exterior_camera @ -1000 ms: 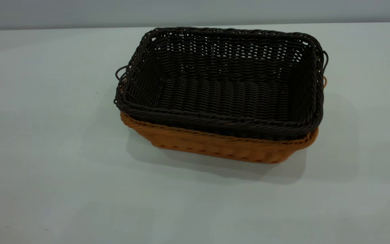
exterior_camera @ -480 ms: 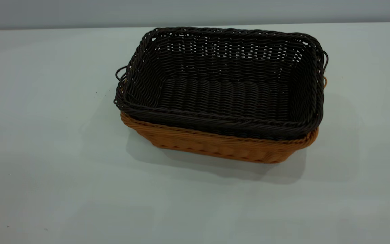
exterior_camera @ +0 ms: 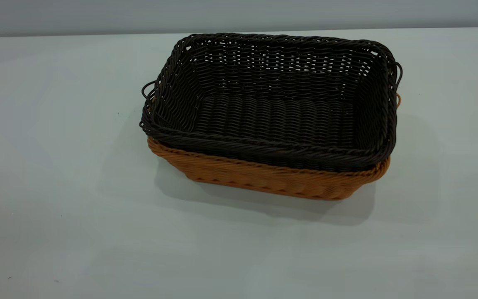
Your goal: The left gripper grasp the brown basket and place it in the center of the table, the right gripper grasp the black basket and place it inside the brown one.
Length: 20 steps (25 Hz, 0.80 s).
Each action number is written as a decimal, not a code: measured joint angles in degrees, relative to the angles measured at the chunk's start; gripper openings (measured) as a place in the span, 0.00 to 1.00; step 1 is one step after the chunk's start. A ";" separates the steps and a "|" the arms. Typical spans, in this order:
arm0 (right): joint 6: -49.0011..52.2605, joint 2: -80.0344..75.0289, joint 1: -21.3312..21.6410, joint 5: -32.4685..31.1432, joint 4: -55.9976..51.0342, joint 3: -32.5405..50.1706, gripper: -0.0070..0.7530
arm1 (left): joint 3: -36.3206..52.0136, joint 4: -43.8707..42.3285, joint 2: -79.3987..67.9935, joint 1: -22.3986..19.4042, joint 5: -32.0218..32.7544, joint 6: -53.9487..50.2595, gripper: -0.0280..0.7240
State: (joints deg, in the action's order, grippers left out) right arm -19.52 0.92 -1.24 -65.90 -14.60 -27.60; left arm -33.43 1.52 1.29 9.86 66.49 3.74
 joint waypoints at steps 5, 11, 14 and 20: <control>0.00 0.00 0.00 0.05 0.00 0.00 0.79 | 5.02 -0.24 0.00 0.00 -1.68 0.00 0.75; 0.00 0.00 0.00 0.04 0.00 0.00 0.79 | 5.39 -0.41 0.00 0.00 -2.67 -0.06 0.75; 0.00 0.00 0.00 0.04 0.00 0.00 0.79 | 5.39 -0.41 0.00 0.00 -2.67 -0.06 0.75; 0.00 0.00 0.00 0.04 0.00 0.00 0.79 | 5.39 -0.46 0.00 0.00 -2.67 -0.06 0.75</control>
State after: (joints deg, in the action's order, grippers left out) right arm -19.52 0.92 -1.24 -65.85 -14.60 -27.60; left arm -28.04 1.06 1.29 9.86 63.82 3.68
